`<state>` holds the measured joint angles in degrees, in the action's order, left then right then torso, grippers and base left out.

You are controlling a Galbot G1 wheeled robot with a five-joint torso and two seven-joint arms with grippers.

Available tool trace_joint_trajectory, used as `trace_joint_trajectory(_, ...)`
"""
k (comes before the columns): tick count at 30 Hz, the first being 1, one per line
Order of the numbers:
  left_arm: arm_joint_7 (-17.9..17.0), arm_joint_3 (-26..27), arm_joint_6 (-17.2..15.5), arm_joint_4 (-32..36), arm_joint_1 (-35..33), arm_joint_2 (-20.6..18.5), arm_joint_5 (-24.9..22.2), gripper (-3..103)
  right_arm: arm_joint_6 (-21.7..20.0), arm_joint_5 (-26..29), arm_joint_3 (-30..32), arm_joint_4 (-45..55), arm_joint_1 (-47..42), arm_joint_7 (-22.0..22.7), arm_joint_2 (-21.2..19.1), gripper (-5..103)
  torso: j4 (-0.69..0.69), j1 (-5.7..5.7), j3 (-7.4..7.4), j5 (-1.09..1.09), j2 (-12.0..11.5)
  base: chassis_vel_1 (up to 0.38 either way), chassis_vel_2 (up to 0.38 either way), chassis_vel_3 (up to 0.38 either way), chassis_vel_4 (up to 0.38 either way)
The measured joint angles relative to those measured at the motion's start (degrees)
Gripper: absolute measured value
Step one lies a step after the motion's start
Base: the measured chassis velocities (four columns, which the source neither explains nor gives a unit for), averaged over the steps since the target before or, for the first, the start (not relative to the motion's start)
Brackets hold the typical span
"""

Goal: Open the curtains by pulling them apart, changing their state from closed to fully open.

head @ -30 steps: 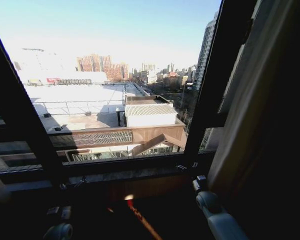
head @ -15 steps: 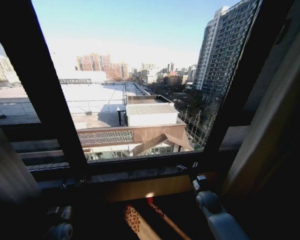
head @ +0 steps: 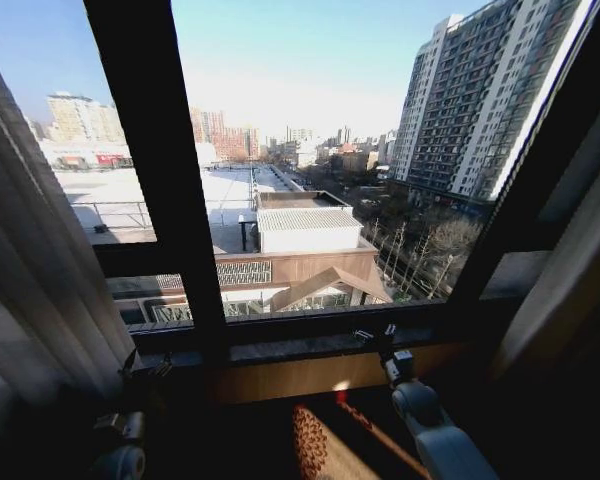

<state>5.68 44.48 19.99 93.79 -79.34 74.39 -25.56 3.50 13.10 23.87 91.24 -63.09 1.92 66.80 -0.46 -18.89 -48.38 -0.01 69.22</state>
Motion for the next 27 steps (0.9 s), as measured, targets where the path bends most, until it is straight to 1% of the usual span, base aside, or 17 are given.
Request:
trace_joint_trajectory(2,0.0,0.0,0.0,0.0,0.0,0.0,0.0,100,0.0,0.0,0.0,0.0,0.0,0.0,0.0,100,0.00,-0.01,0.00,0.00,0.0,0.373,0.319,-0.359,-0.302)
trace_joint_trajectory(5,0.0,0.0,0.0,0.0,0.0,0.0,0.0,100,0.0,0.0,0.0,0.0,0.0,0.0,0.0,100,0.00,0.00,0.00,0.05,0.0,0.353,0.337,-0.341,-0.350)
trace_joint_trajectory(7,0.0,0.0,0.0,0.0,0.0,0.0,0.0,100,0.0,0.0,0.0,0.0,0.0,0.0,0.0,100,0.02,0.00,0.00,-0.01,0.0,0.298,0.299,-0.303,-0.271)
trace_joint_trajectory(11,0.0,0.0,0.0,0.0,0.0,0.0,0.0,100,0.0,0.0,0.0,0.0,0.0,0.0,0.0,100,0.02,0.00,0.01,-0.04,0.0,0.172,0.150,-0.191,-0.188)
trace_joint_trajectory(13,0.0,0.0,0.0,0.0,0.0,0.0,0.0,100,0.0,0.0,0.0,0.0,0.0,0.0,0.0,100,0.03,-0.01,0.00,-0.01,0.0,0.087,0.057,-0.003,-0.097)
trace_joint_trajectory(19,0.0,0.0,0.0,0.0,0.0,0.0,0.0,100,0.0,0.0,0.0,0.0,0.0,0.0,0.0,100,-0.02,0.01,0.00,0.06,0.0,0.003,-0.006,0.007,0.005)
trace_joint_trajectory(24,0.0,0.0,0.0,0.0,0.0,0.0,0.0,100,0.0,0.0,0.0,0.0,0.0,0.0,0.0,100,-0.01,0.01,0.00,0.03,0.0,-0.020,-0.031,0.021,0.033)
trace_joint_trajectory(27,0.0,0.0,0.0,0.0,0.0,0.0,0.0,100,0.0,0.0,0.0,0.0,0.0,0.0,0.0,100,0.00,0.01,0.00,-0.03,0.0,0.000,0.000,0.000,0.000)
